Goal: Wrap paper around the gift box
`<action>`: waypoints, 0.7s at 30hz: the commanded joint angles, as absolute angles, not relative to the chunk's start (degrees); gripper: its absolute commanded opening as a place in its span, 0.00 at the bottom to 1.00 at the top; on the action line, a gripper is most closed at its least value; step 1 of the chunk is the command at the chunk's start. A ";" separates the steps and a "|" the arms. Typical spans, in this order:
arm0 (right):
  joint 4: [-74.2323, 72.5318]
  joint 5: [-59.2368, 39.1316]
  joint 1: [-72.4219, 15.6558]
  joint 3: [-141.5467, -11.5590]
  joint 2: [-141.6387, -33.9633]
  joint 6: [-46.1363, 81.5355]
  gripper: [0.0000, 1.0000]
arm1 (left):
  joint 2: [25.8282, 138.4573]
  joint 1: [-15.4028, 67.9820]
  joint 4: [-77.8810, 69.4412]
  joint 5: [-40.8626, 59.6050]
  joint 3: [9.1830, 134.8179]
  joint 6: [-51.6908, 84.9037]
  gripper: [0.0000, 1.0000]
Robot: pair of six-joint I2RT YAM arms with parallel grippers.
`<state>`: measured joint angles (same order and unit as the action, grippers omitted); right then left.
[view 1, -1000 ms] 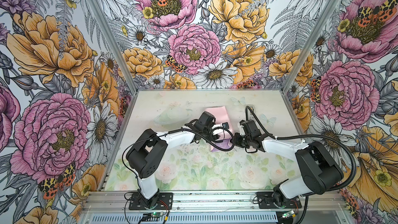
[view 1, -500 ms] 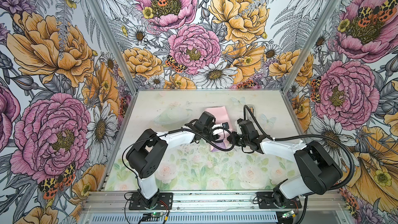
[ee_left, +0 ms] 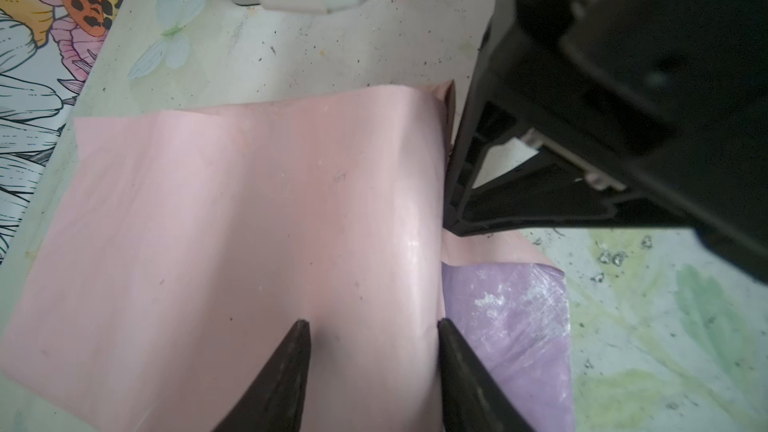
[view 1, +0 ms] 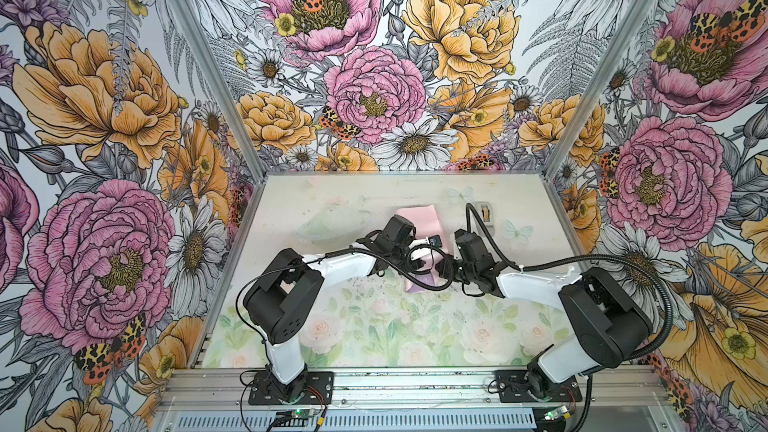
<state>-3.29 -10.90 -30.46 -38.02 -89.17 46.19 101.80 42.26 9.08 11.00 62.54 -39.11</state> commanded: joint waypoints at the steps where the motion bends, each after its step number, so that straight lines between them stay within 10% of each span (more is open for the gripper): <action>1: -5.99 -8.80 -31.16 -37.29 -90.32 47.11 0.11 | 103.16 43.33 9.67 13.49 61.28 -38.15 0.50; 21: -7.43 -7.23 -31.82 -32.96 -87.88 47.85 0.19 | 103.54 43.43 9.54 13.03 60.97 -38.21 0.48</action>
